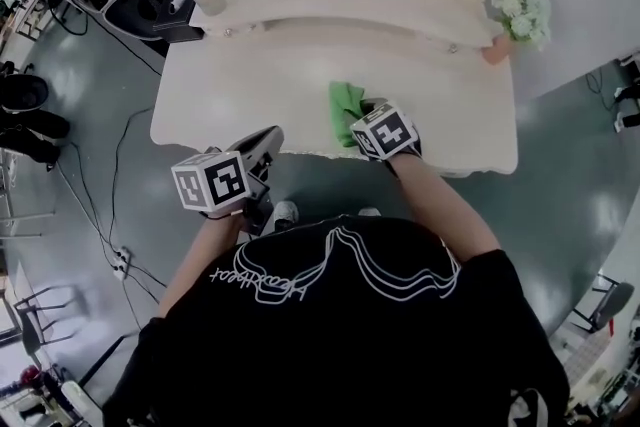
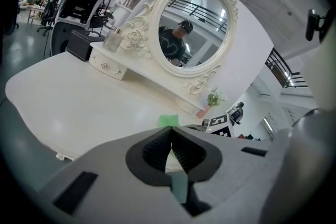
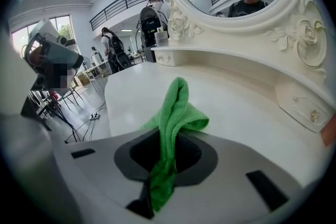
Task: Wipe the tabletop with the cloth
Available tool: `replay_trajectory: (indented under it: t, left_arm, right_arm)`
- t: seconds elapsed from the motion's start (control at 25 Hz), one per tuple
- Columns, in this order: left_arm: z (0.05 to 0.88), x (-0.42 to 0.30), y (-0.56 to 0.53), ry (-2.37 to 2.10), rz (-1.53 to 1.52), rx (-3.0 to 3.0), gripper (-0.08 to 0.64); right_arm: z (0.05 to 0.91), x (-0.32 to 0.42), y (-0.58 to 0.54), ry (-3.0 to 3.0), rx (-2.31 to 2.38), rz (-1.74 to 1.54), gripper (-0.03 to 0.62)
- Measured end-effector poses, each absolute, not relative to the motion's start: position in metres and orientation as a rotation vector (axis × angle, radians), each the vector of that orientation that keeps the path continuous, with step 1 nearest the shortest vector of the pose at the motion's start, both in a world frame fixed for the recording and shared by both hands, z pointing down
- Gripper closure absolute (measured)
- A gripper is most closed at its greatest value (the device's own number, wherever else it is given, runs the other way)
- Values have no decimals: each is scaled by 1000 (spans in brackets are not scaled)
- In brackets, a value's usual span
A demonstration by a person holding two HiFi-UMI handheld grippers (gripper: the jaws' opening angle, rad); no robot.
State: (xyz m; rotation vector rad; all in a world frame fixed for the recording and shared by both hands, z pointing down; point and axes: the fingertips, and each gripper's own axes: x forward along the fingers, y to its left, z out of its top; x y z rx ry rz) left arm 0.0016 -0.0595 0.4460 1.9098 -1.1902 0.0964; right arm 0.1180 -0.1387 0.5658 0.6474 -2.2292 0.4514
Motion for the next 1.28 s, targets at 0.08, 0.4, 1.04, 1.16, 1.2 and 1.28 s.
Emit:
replay_trajectory:
  t: [0.08, 0.4, 1.04, 1.16, 1.2, 1.28]
  left_arm:
    - [446, 9, -59, -1192, 107, 1916, 556]
    - [444, 35, -58, -1201, 110, 1924, 555]
    - [450, 100, -66, -1174, 101, 1933, 556]
    - [450, 109, -69, -1174, 101, 1936, 556]
    - [451, 112, -69, -1173, 101, 1937, 555]
    - [454, 119, -69, -1167, 98, 1937, 555]
  right_arm:
    - [566, 126, -140, -2228, 646, 443, 537]
    - [563, 156, -137, -2232, 648, 436, 537]
    - [562, 215, -140, -2251, 672, 450, 537]
    - [562, 229, -141, -2248, 690, 452, 537]
    - [562, 233, -141, -2248, 694, 450, 537]
    - [562, 241, -141, -2247, 702, 451, 537]
